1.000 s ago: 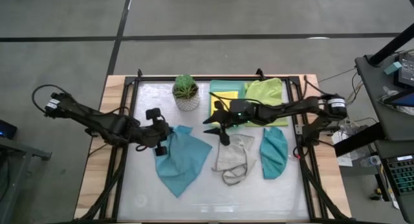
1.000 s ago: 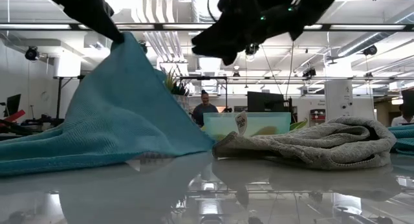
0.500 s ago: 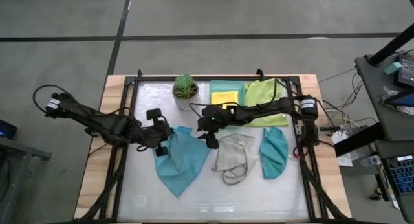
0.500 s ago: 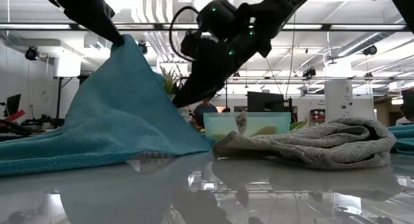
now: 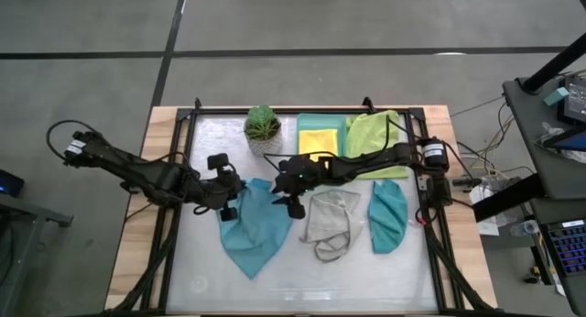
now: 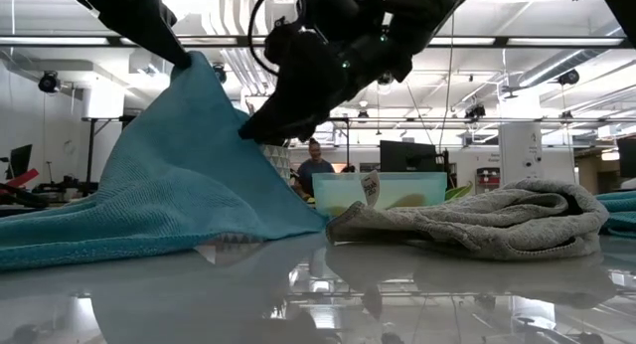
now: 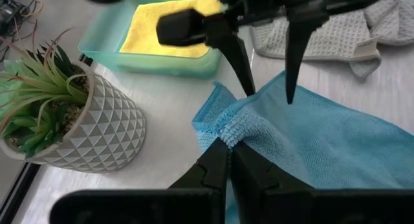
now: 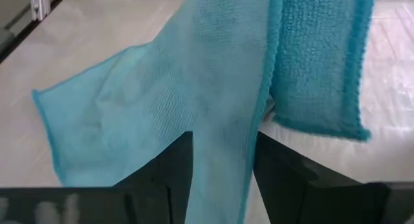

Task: Fold microfiber towels
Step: Fold the left blue microfiber cloth

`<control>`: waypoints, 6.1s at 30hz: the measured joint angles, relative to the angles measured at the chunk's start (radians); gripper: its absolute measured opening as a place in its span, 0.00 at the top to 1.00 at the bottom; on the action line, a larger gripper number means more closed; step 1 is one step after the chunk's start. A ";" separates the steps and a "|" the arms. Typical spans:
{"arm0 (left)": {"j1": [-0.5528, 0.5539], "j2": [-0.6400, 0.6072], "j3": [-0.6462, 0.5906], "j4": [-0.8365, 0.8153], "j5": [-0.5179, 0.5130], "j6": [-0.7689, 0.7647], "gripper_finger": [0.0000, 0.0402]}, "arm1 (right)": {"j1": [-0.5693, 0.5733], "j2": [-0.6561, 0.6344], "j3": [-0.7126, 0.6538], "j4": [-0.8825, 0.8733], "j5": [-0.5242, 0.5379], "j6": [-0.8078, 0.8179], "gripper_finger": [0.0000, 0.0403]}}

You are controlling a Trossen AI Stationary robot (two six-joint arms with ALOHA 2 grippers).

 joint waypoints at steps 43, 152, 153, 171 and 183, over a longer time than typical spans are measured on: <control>0.042 0.287 -0.027 0.239 0.536 0.072 0.66 | 0.168 -0.001 0.082 -0.542 -0.174 -0.370 0.98; 0.267 -0.006 0.031 -0.071 0.050 0.183 1.00 | 0.035 0.073 0.110 -0.151 0.291 0.041 0.97; 0.267 -0.006 0.031 -0.071 0.050 0.183 1.00 | 0.036 0.064 0.110 -0.159 0.292 0.039 0.97; 0.268 -0.007 0.042 -0.066 0.051 0.187 1.00 | 0.069 -0.206 0.109 -0.329 0.299 -0.097 0.98; 0.210 0.002 0.039 0.065 0.098 0.159 1.00 | 0.075 -0.333 0.080 -0.361 0.297 -0.227 0.98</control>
